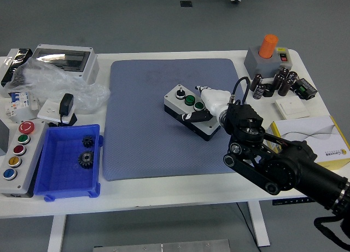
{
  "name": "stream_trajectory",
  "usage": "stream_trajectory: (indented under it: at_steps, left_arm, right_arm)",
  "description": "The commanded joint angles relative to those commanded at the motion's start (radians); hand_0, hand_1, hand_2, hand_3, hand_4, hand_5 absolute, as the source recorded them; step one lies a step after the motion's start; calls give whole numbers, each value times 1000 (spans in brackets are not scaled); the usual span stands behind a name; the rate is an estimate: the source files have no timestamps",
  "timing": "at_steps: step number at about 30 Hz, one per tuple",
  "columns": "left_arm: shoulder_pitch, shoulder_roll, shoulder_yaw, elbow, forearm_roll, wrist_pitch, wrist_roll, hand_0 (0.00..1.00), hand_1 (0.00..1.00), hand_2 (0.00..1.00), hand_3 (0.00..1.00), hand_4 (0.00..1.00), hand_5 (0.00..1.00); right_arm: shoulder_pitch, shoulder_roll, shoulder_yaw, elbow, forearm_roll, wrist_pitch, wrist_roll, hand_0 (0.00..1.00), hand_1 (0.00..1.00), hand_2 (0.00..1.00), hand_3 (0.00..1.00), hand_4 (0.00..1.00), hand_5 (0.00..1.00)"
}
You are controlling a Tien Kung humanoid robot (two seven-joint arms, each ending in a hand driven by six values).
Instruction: Pick up the button,place it on the desk,press the button,press the button
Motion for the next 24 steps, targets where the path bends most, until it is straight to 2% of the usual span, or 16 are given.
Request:
stream_trajectory:
  at_steps: [3,4,9,10,15,16,21,22,24]
  left_arm:
    - [-1,0,-1,0,1,0,0,671,694,700,820,905,487]
    - [-1,0,-2,0,2,0,0,672,694,700,820,905,487]
    - [-2,0,-2,0,2,0,-1,672,694,700,820,905,487]
    - [-2,0,-2,0,2,0,-1,671,694,699,819,905,486]
    - [-3,0,-2,0,3,1,-2,671,694,699,819,905,486]
    - [-3,0,-2,0,4,1,-2,671,694,699,819,906,486]
    - [-2,-1,-3,0,4,2,-4,671,694,699,819,906,486]
    - [-2,-1,-3,0,5,2,-5,670,694,699,818,907,486]
    - [-3,-1,-3,0,5,3,-5,670,694,699,818,907,486]
  right_arm:
    - [2,1,-7,-3,0,-5,0,718,742,827,998,998,666]
    - [3,1,-11,-6,-1,-7,0,599,583,613,776,981,493]
    - [7,3,-31,-13,-3,-13,0,599,583,613,776,981,493]
    - [7,3,-35,-15,-4,-15,0,469,517,535,665,915,413]
    - [11,5,-53,-18,-11,-22,0,469,517,535,665,915,413]
    - [11,5,-57,-18,-13,-24,0,423,469,469,547,872,384]
    - [13,7,-74,-17,-23,-34,0,423,469,469,547,872,384]
    - [13,7,-78,-17,-24,-36,0,373,433,433,448,752,298]
    - [15,7,-84,-17,-27,-40,0,373,433,433,448,752,298]
